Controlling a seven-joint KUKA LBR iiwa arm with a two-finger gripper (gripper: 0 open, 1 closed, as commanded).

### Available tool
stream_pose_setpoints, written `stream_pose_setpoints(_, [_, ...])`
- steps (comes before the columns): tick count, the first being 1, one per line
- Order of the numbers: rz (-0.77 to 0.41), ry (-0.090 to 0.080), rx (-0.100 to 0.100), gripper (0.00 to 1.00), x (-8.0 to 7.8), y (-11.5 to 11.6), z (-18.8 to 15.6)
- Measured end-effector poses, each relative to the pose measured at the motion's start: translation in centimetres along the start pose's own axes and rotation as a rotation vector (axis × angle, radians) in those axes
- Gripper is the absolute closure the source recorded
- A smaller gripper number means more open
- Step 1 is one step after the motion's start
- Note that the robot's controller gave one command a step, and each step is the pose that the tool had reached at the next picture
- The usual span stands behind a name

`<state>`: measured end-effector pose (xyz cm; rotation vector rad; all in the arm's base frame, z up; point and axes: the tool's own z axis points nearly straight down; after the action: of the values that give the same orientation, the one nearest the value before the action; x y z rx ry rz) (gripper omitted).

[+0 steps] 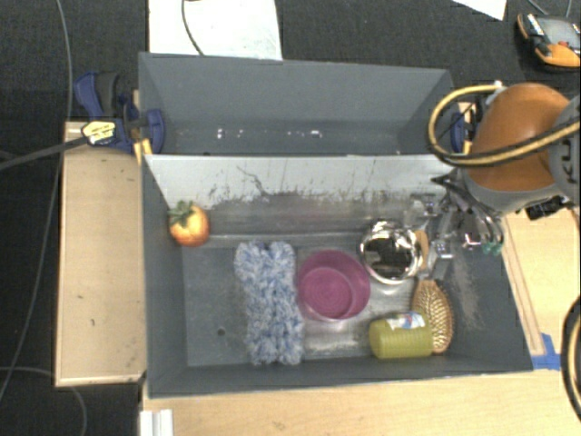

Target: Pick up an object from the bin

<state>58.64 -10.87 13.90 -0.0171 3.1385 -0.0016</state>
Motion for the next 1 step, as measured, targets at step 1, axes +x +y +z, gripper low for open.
stream_pose_setpoints(1, [0.000,0.000,0.000,0.00,0.00,0.00,0.00])
